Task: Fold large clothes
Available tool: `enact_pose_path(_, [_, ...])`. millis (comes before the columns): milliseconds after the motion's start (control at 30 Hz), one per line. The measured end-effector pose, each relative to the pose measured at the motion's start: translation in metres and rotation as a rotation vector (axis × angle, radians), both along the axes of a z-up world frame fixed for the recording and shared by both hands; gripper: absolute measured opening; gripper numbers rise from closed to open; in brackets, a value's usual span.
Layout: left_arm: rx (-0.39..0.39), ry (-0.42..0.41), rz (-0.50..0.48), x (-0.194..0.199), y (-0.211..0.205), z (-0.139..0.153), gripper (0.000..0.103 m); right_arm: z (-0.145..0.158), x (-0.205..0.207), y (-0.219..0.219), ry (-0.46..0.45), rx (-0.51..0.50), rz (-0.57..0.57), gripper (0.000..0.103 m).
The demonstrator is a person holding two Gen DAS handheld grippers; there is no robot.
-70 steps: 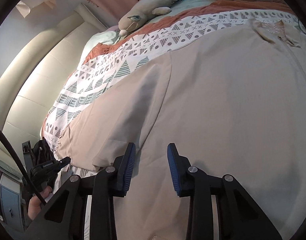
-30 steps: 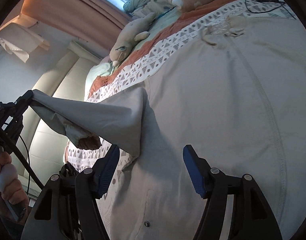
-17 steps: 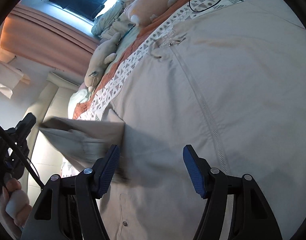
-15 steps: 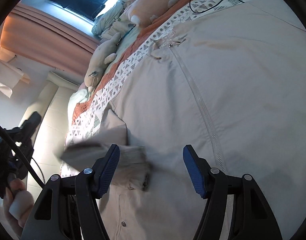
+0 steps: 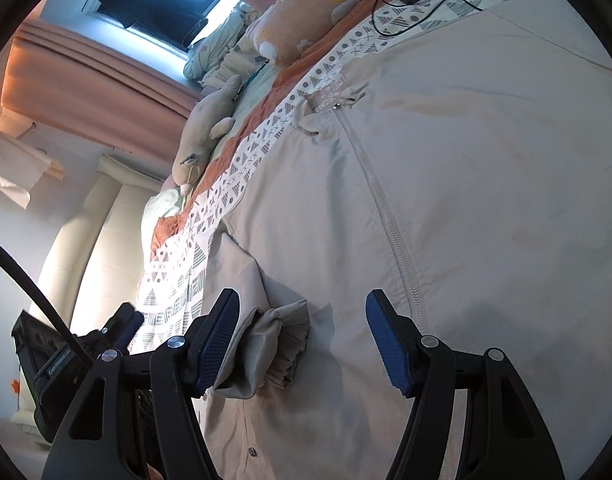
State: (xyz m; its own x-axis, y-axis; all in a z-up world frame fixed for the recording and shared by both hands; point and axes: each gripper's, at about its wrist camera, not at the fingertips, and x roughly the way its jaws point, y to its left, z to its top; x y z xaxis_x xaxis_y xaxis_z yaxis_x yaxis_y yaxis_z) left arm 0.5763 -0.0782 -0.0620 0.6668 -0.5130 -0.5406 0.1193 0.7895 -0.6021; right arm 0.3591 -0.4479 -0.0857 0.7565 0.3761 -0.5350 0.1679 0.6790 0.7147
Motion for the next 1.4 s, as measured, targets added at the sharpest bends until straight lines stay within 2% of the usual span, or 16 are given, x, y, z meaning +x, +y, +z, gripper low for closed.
enact_pose_path(200, [0.051, 0.014, 0.106, -0.035, 0.046, -0.011, 0.103, 0.014, 0.0, 0.024, -0.054, -0.079, 0.056, 0.064])
enact_pose_path(267, [0.072, -0.005, 0.152, -0.049, 0.063, -0.011, 0.103, 0.019, 0.001, 0.036, -0.07, -0.116, 0.078, 0.064])
enact_pose_path(367, [0.12, -0.033, 0.224, -0.069, 0.087, -0.014, 0.103, 0.025, 0.002, 0.061, -0.082, -0.206, 0.117, 0.064])
enact_pose_path(433, [0.111, -0.041, 0.242, -0.072, 0.104, -0.019, 0.103, 0.032, 0.001, 0.079, -0.093, -0.277, 0.127, 0.064])
enact_pose_path(533, [0.147, -0.041, 0.267, -0.074, 0.121, -0.024, 0.103, 0.043, -0.002, 0.106, -0.129, -0.379, 0.154, 0.064])
enact_pose_path(600, [0.121, -0.039, 0.279, -0.077, 0.133, -0.027, 0.103, 0.047, -0.002, 0.122, -0.14, -0.444, 0.167, 0.064])
enact_pose_path(667, [0.058, -0.037, 0.268, -0.081, 0.143, -0.029, 0.103, 0.052, 0.002, 0.139, -0.128, -0.531, 0.169, 0.064])
enact_pose_path(867, [0.01, -0.034, 0.27, -0.084, 0.161, -0.03, 0.103, 0.077, 0.005, 0.196, -0.146, -0.759, 0.286, 0.064])
enact_pose_path(1000, [0.012, 0.016, 0.304, -0.078, 0.174, -0.038, 0.103, 0.089, 0.009, 0.218, -0.141, -0.835, 0.36, 0.064])
enact_pose_path(1133, [-0.024, 0.064, 0.309, -0.072, 0.183, -0.049, 0.103, 0.09, 0.021, 0.23, -0.131, -0.888, 0.41, 0.064])
enact_pose_path(1233, [-0.03, 0.071, 0.318, -0.069, 0.187, -0.05, 0.103, 0.084, 0.033, 0.24, -0.1, -0.913, 0.456, 0.064])
enact_pose_path(1400, [-0.047, 0.079, 0.325, -0.063, 0.191, -0.052, 0.103, 0.06, 0.059, 0.266, -0.024, -1.02, 0.548, 0.064])
